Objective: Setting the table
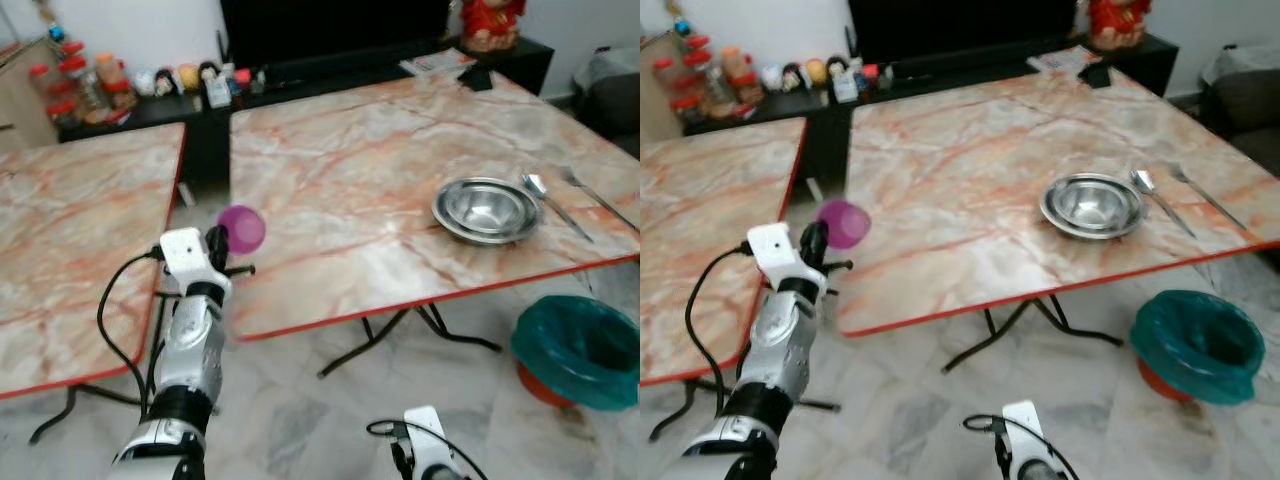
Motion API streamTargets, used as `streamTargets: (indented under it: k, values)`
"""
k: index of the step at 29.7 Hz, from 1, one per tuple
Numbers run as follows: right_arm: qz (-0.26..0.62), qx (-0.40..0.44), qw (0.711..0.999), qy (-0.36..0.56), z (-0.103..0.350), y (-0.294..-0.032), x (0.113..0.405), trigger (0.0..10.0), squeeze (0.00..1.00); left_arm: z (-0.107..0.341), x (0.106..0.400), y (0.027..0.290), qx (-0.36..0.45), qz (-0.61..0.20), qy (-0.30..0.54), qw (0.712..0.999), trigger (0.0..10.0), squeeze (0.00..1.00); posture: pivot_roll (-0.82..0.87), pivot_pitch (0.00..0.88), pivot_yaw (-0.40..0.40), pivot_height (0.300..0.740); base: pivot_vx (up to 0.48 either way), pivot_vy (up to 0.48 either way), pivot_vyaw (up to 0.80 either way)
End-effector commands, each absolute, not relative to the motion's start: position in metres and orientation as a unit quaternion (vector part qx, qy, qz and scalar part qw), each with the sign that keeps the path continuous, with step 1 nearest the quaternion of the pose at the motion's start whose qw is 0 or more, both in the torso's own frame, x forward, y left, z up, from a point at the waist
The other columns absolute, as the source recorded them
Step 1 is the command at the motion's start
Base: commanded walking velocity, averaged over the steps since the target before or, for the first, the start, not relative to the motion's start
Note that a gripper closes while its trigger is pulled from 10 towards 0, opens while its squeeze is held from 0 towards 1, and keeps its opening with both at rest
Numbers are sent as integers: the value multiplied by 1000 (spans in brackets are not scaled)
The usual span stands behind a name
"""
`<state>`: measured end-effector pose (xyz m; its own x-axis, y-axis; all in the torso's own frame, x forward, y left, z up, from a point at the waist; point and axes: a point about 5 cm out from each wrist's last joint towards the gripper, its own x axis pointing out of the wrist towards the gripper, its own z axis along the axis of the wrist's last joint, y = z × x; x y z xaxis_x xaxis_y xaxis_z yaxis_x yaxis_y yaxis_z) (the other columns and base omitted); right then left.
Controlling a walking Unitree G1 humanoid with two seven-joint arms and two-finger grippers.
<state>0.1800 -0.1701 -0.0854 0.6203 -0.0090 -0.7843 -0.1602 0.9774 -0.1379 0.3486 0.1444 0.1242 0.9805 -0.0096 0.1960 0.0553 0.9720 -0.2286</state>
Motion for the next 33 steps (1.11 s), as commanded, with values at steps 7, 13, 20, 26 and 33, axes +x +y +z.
streamTargets:
  k: [7, 13, 20, 26, 33]
  values:
    - [56, -86, 900, 423, -83, -156, 186, 10000, 0, 130, 349, 161, -111, 5, -113, 987, 10000, 0, -15, 12, 78, 740, 0, 0, 411]
    - [55, -81, 901, 424, -83, -156, 186, 10000, 0, 131, 350, 160, -108, 3, -111, 988, 10000, 0, -16, 12, 78, 740, 0, 0, 0]
    - [66, -105, 901, 416, -82, -157, 188, 10000, 0, 131, 351, 161, -102, 6, -111, 989, 10000, 0, -17, 11, 78, 740, 0, -155, 223]
    - [60, -99, 899, 421, -83, -157, 186, 10000, 0, 131, 351, 161, -100, 7, -112, 989, 10000, 0, -16, 11, 78, 740, 0, -343, 379]
    - [67, -114, 899, 419, -83, -157, 187, 10000, 0, 131, 350, 161, -99, 7, -111, 989, 10000, 0, -16, 12, 79, 740, 0, -351, 283]
